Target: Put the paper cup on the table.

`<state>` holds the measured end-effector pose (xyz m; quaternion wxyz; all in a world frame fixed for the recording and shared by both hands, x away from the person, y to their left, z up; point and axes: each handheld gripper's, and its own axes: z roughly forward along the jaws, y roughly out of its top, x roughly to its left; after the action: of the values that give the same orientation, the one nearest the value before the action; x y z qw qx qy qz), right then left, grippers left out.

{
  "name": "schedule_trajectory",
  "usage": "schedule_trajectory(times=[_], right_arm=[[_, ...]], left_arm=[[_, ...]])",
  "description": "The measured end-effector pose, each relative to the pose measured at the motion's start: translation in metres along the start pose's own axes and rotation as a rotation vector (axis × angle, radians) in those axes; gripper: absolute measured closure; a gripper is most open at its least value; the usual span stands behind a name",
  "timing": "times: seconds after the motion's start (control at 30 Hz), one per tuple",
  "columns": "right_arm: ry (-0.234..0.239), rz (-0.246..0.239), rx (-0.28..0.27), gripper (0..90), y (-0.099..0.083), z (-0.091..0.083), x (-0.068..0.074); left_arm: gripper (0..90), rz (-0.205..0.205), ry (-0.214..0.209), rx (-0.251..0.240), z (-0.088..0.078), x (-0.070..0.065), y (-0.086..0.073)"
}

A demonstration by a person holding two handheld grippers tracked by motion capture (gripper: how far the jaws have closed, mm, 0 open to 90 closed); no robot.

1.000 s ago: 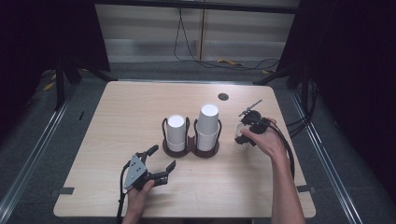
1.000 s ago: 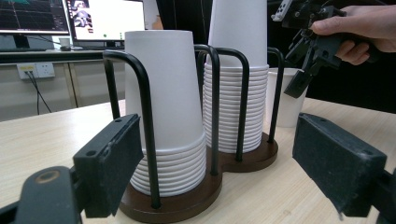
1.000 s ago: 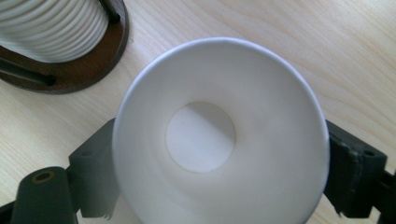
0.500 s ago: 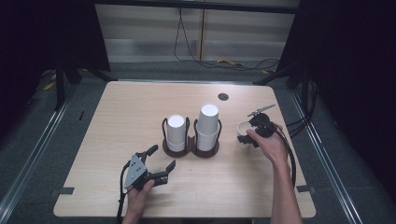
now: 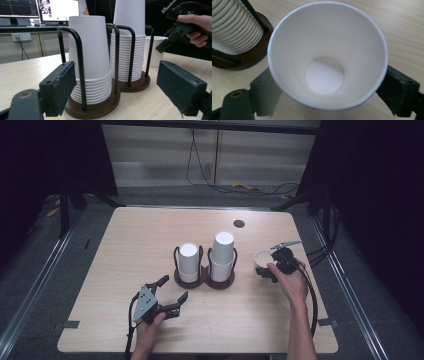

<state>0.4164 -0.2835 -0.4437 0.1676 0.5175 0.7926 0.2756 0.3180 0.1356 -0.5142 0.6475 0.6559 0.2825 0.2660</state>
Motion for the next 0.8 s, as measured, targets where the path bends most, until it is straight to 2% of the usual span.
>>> schedule_trajectory(times=[0.03, 0.17, 0.43, 0.57, 0.8], right_arm=[[0.0, 0.0, 0.0, 14.8, 0.0, 0.0, 0.0], [-0.015, 0.034, -0.059, 14.6, -0.004, -0.003, 0.003], [-0.028, 0.064, -0.107, 14.4, -0.016, -0.002, 0.01], [-0.048, 0.078, -0.146, 14.8, -0.018, -0.005, 0.016], [-0.078, 0.125, -0.212, 14.6, -0.033, -0.012, 0.024]], left_arm=[[15.8, -0.009, -0.007, -0.008, 0.001, 0.0, 0.0], [15.7, -0.007, -0.008, -0.005, 0.001, 0.0, 0.0], [15.8, -0.007, 0.0, -0.004, 0.001, 0.0, 0.0], [15.8, -0.007, 0.001, -0.004, 0.001, 0.0, 0.0], [15.8, -0.008, 0.001, -0.004, 0.001, 0.0, 0.0]])
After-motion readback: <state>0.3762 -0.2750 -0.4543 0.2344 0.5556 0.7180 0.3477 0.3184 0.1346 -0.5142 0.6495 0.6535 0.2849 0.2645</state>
